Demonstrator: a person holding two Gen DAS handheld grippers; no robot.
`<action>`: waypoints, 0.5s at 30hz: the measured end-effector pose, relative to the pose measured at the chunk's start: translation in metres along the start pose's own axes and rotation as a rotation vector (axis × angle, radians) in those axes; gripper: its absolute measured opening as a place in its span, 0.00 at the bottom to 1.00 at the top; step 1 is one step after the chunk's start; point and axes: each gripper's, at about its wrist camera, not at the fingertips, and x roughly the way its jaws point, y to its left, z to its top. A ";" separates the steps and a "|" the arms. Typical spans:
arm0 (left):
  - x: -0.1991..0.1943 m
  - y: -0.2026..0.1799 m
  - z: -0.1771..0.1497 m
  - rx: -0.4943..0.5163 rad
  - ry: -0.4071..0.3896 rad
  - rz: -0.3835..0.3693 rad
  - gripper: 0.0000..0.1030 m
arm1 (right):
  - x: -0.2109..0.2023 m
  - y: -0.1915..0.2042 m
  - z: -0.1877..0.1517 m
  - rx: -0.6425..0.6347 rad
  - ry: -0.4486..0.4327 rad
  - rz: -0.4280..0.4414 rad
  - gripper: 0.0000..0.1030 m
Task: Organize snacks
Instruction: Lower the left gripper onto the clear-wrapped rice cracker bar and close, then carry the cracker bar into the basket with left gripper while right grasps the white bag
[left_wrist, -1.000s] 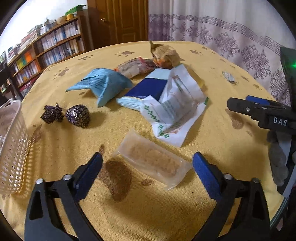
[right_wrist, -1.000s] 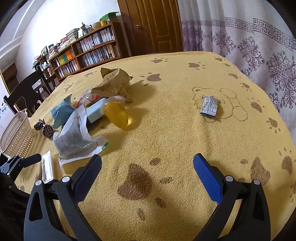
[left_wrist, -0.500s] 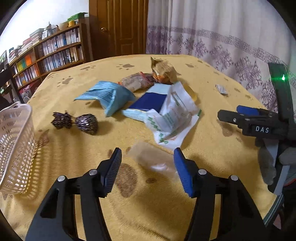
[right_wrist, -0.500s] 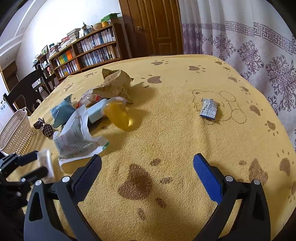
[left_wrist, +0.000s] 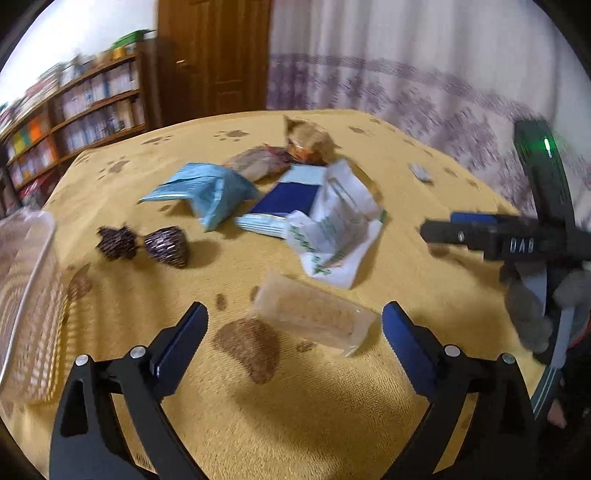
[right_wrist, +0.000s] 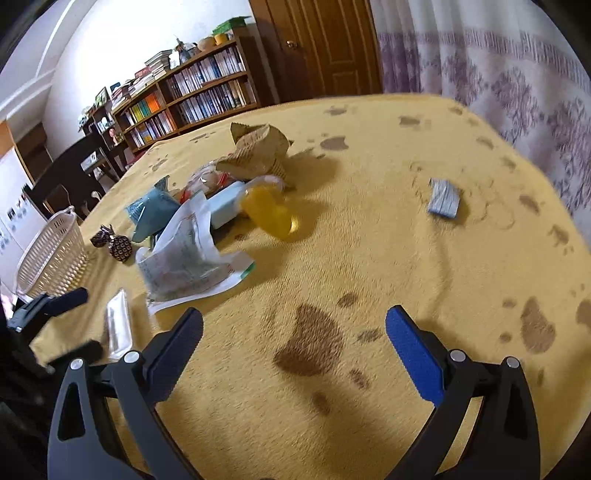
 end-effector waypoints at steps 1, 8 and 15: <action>0.006 -0.005 0.001 0.044 0.019 -0.008 0.94 | 0.001 -0.001 -0.001 0.013 0.007 0.006 0.95; 0.031 -0.022 0.004 0.193 0.112 -0.029 0.82 | -0.004 0.002 -0.003 0.032 0.011 0.016 0.95; 0.016 -0.013 0.002 0.148 0.058 -0.028 0.78 | -0.006 0.018 -0.007 0.015 0.038 0.082 0.95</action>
